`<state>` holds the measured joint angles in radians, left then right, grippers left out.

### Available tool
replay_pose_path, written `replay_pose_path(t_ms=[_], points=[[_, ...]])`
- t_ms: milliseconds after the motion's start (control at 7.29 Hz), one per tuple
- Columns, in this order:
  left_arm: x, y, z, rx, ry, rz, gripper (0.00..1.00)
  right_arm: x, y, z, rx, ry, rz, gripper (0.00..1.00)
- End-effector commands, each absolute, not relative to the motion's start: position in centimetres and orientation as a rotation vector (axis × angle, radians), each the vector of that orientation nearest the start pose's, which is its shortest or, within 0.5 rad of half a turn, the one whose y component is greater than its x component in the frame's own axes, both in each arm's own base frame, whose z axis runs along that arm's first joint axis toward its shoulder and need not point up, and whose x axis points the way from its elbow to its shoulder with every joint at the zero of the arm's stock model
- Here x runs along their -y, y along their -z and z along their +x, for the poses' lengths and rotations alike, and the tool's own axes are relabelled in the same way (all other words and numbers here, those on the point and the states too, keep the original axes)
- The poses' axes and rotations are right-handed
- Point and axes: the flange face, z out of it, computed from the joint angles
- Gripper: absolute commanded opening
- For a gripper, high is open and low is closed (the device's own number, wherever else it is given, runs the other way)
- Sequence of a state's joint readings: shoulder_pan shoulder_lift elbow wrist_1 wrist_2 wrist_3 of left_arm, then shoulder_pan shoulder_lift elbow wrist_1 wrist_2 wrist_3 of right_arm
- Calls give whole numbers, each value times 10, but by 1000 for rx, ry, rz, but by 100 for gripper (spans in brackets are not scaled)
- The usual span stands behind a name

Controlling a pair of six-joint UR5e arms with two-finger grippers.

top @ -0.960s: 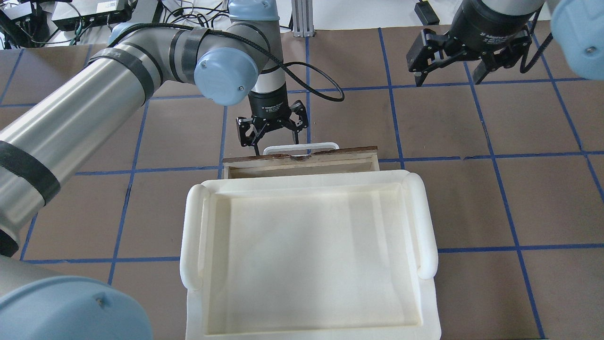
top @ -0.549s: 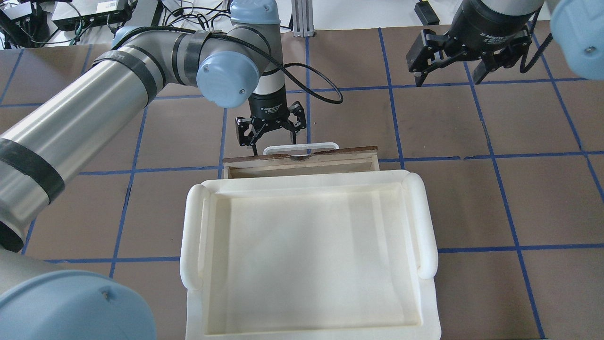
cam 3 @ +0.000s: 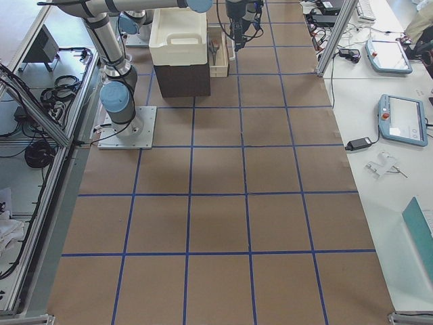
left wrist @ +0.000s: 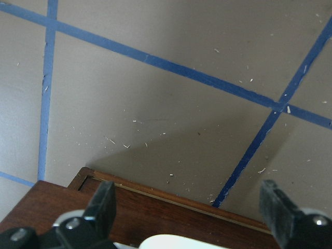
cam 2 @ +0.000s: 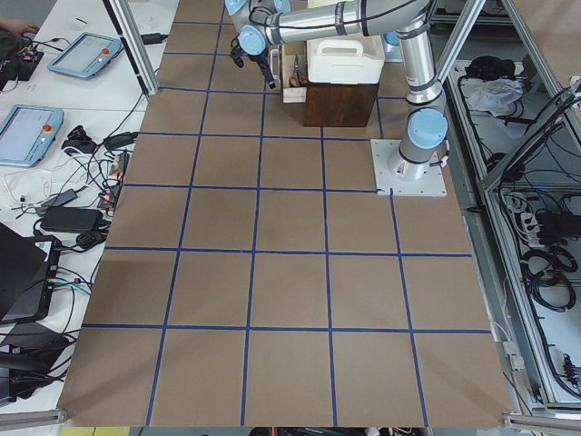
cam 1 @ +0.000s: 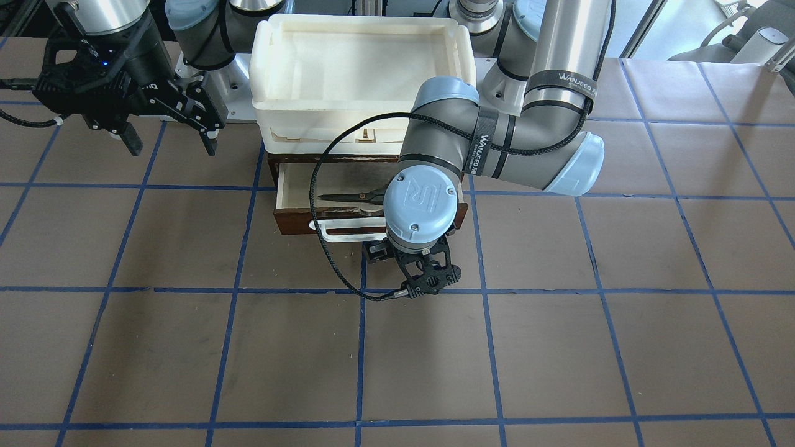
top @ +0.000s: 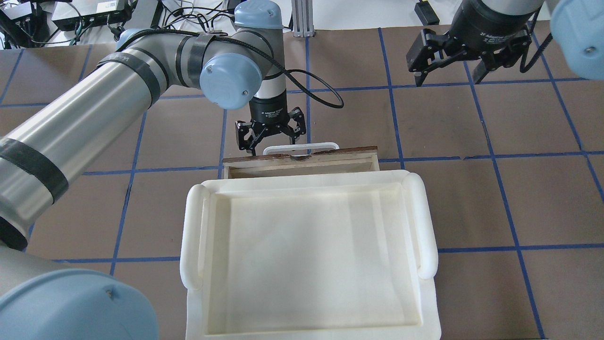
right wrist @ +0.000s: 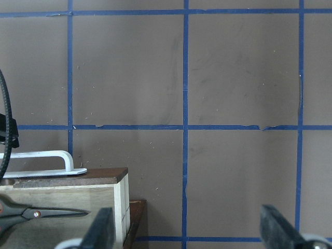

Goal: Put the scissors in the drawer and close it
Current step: 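Push the drawer front with the left gripper toward the cabinet, then press the drawer fully shut with the left gripper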

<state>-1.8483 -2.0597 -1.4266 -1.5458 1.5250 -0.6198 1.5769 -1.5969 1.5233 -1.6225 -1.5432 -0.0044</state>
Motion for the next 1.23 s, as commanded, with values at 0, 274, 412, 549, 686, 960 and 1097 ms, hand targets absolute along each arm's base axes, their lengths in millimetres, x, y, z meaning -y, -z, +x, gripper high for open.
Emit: replay_pose_path(t_ms=[0,274,412,549,686,960,1097], points=[[568,-279,-307,-2966,-491,-528,100,491,-530,139,-3107,203,-19,100],[558,-283,-306,-2936,-555,-521,100,491,-530,139,-3108,198,-19,100],[557,-282,-307,-2929,-572,-518,100,491,-530,139,-3107,200,-17,100],[556,-281,-307,-2926,-578,-518,100,491,-530,139,-3108,198,-19,100],[552,-279,-306,-2904,-618,-516,100,491,-530,139,-3108,198,-19,100],[548,-278,-306,-2890,-646,-510,100,491,-530,139,-3108,198,-19,100],[543,-275,-313,-2881,-654,-490,100,491,-530,139,-3108,196,-19,100]])
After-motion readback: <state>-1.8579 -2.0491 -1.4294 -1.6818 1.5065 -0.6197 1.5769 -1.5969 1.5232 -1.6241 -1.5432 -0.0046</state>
